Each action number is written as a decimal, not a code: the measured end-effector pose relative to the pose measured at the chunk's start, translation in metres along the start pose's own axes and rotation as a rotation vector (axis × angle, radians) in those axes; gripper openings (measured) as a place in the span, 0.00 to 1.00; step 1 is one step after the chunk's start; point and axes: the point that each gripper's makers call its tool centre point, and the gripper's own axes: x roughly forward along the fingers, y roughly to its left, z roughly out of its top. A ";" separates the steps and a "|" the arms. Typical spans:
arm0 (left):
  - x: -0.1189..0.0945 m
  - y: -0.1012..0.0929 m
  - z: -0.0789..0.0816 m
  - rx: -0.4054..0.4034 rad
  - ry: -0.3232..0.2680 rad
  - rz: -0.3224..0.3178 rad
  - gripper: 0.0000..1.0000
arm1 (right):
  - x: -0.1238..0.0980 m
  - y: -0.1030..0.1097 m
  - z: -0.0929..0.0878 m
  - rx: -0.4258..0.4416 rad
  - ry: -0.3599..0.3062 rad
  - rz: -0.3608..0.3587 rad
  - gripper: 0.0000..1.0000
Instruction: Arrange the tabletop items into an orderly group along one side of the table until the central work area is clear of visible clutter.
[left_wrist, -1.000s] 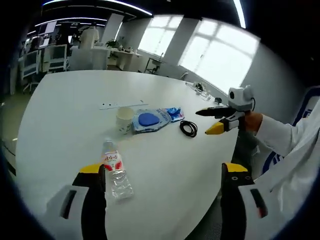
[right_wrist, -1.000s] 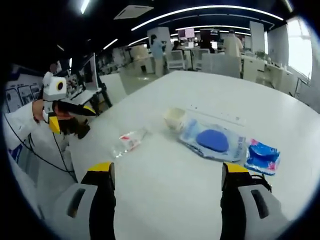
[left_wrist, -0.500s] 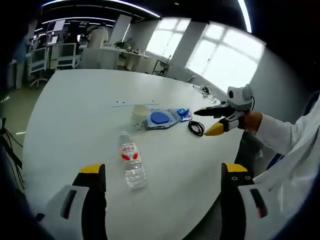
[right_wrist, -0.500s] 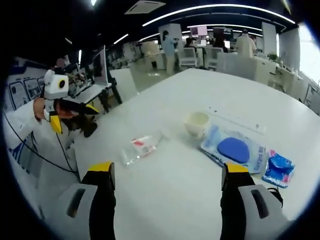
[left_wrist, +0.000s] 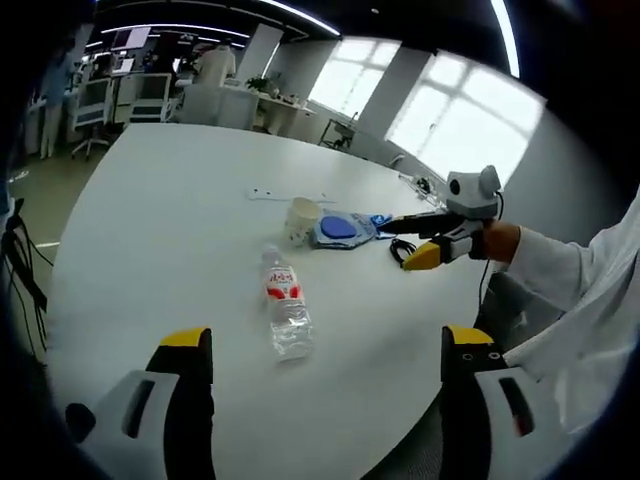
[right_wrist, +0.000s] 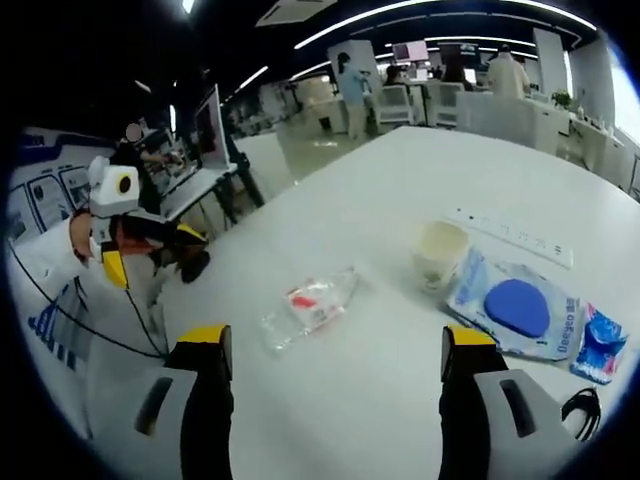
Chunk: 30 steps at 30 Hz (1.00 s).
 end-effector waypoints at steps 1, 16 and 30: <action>0.000 0.002 -0.001 -0.005 0.000 0.002 0.97 | 0.003 0.000 0.001 0.000 -0.001 0.004 0.85; 0.009 0.027 -0.012 -0.056 0.010 0.009 0.96 | 0.063 0.003 0.008 0.115 0.007 0.096 0.80; 0.030 0.044 -0.008 -0.089 -0.001 -0.009 0.96 | 0.110 -0.008 0.009 0.337 -0.035 0.161 0.71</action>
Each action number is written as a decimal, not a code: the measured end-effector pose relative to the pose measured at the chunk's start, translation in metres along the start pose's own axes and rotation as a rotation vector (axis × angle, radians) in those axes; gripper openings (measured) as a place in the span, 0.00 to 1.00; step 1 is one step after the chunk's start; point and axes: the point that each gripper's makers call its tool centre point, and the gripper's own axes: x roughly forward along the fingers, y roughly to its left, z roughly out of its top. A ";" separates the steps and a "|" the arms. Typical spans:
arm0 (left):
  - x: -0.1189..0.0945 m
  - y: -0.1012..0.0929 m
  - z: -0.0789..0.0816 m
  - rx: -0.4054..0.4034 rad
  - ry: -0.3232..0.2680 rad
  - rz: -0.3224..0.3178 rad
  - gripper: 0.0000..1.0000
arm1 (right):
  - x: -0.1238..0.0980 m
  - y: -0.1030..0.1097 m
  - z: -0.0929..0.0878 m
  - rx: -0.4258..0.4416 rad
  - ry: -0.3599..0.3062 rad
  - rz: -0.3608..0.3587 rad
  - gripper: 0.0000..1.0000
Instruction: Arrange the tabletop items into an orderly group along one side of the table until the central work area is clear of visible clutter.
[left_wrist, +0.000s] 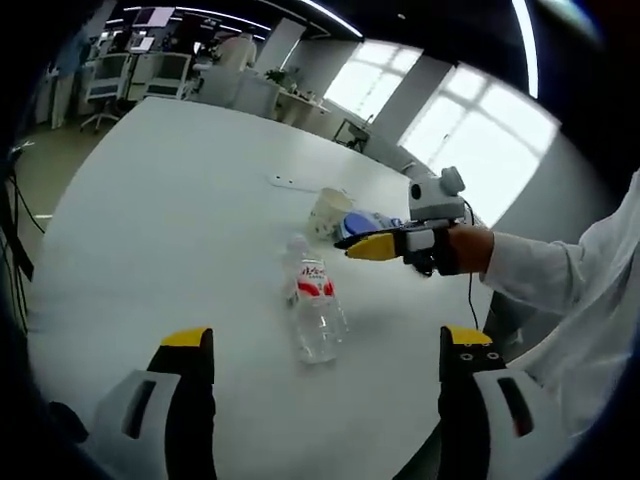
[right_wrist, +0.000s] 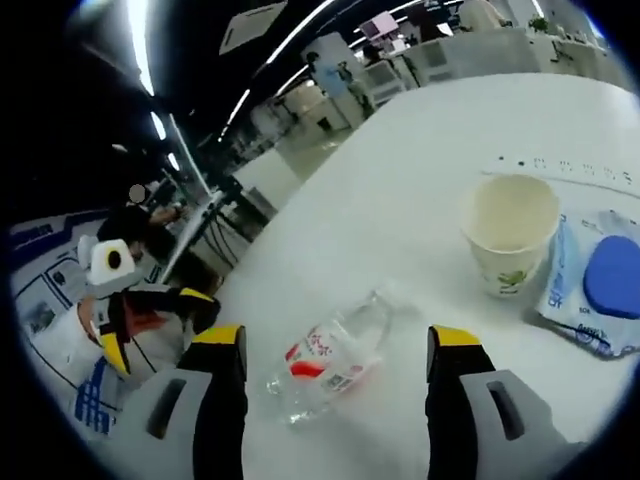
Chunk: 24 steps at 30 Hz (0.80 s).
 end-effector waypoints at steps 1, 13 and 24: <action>0.001 0.000 0.000 -0.001 0.000 -0.001 0.96 | 0.002 0.000 0.000 0.032 -0.007 0.010 0.70; 0.017 0.004 0.001 -0.019 -0.001 -0.021 0.96 | 0.025 -0.025 0.007 0.299 -0.099 0.069 0.60; 0.027 0.009 -0.002 -0.043 -0.008 -0.030 0.94 | 0.041 -0.037 0.011 0.386 -0.134 0.107 0.50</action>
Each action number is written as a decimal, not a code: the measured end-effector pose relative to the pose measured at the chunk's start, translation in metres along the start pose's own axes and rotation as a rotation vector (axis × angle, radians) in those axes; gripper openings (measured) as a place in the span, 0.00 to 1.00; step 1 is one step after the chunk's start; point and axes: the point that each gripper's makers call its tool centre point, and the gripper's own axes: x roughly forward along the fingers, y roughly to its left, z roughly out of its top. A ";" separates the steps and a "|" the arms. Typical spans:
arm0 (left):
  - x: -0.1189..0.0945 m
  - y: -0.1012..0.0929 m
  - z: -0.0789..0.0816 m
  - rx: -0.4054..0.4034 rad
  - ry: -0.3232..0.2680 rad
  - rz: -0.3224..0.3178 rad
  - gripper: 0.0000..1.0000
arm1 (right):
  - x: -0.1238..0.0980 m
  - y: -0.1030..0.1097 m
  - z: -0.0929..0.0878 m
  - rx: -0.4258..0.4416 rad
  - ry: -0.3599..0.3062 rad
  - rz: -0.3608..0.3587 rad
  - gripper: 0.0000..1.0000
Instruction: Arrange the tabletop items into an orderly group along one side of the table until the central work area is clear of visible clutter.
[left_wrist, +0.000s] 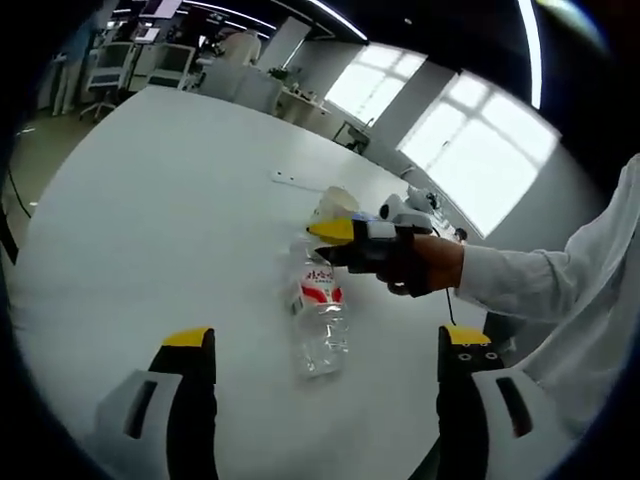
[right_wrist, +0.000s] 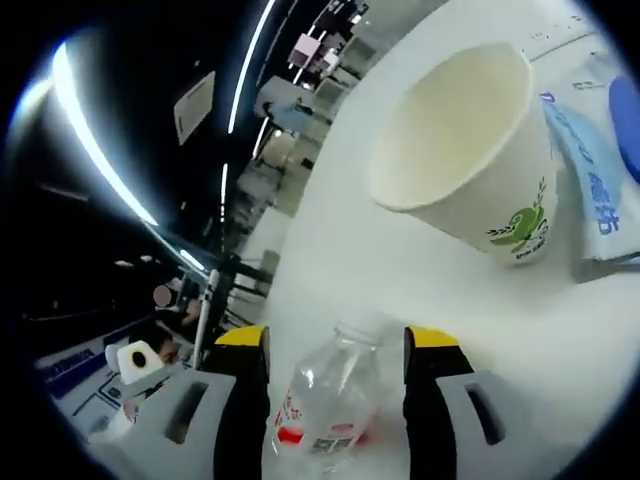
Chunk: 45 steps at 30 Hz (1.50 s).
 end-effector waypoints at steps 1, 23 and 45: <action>0.001 0.000 0.000 -0.001 0.000 -0.001 0.94 | 0.001 0.000 0.000 0.004 0.002 0.005 0.49; 0.022 0.003 -0.003 -0.015 0.009 -0.030 0.92 | 0.009 -0.017 0.004 0.076 -0.046 -0.015 0.21; 0.028 -0.001 0.002 0.056 0.045 -0.082 0.92 | -0.008 0.046 0.003 -0.150 -0.059 0.133 0.18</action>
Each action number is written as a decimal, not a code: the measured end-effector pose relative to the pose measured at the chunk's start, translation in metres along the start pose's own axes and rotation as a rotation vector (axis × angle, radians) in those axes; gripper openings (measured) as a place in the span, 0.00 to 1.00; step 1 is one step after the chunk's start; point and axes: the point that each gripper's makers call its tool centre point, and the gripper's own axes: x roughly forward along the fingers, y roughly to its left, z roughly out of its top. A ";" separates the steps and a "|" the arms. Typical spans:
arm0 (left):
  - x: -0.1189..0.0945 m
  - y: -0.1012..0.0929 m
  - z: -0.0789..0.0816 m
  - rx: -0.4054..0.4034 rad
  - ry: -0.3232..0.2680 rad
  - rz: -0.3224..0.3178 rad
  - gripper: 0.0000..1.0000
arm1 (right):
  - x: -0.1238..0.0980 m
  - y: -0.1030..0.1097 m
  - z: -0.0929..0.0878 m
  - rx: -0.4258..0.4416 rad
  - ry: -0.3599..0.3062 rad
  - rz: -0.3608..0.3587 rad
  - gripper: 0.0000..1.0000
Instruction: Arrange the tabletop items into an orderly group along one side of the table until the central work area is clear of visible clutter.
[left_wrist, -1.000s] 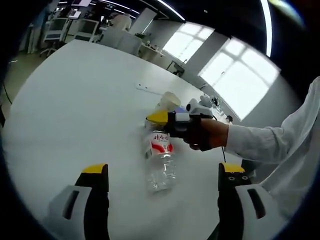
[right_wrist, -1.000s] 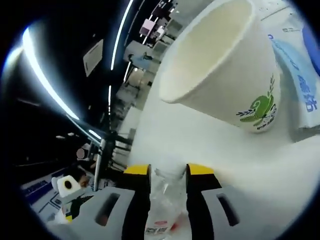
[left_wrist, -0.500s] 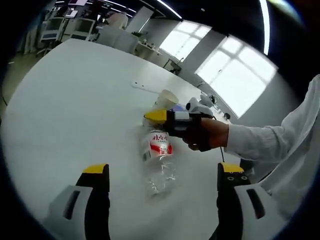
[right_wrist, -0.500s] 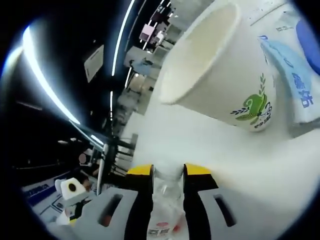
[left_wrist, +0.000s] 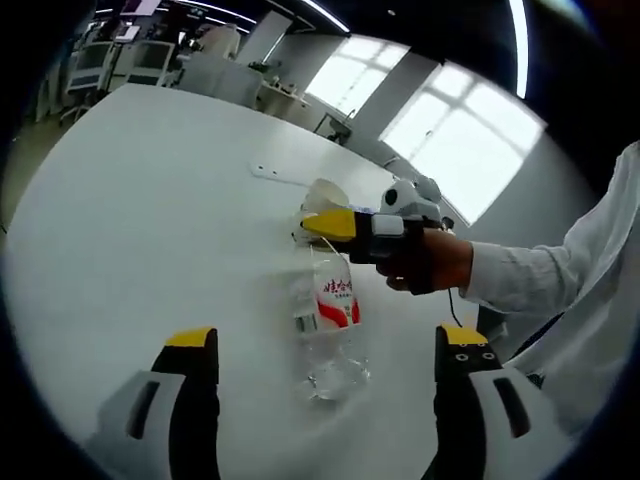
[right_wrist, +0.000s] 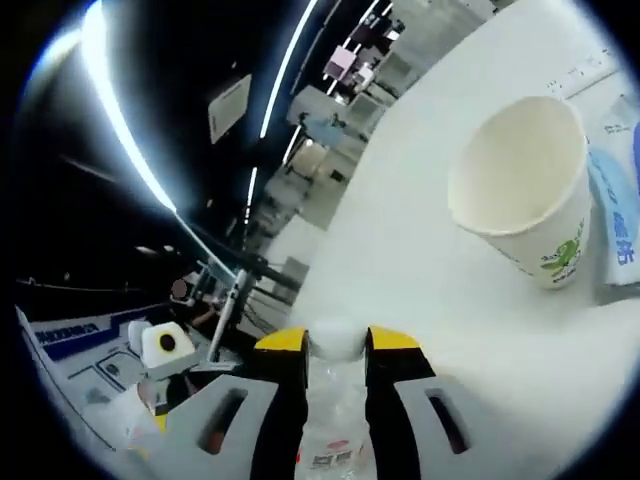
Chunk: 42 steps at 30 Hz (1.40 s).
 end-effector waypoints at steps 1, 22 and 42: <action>0.001 -0.001 -0.001 0.006 0.004 -0.007 0.92 | -0.001 0.005 -0.001 -0.011 0.004 0.003 0.18; 0.037 -0.027 -0.022 0.179 0.121 -0.177 0.73 | -0.012 0.089 -0.028 -0.442 0.122 0.114 0.18; 0.038 -0.047 -0.029 0.299 0.039 -0.249 0.40 | -0.032 0.107 -0.040 -0.551 0.143 0.088 0.18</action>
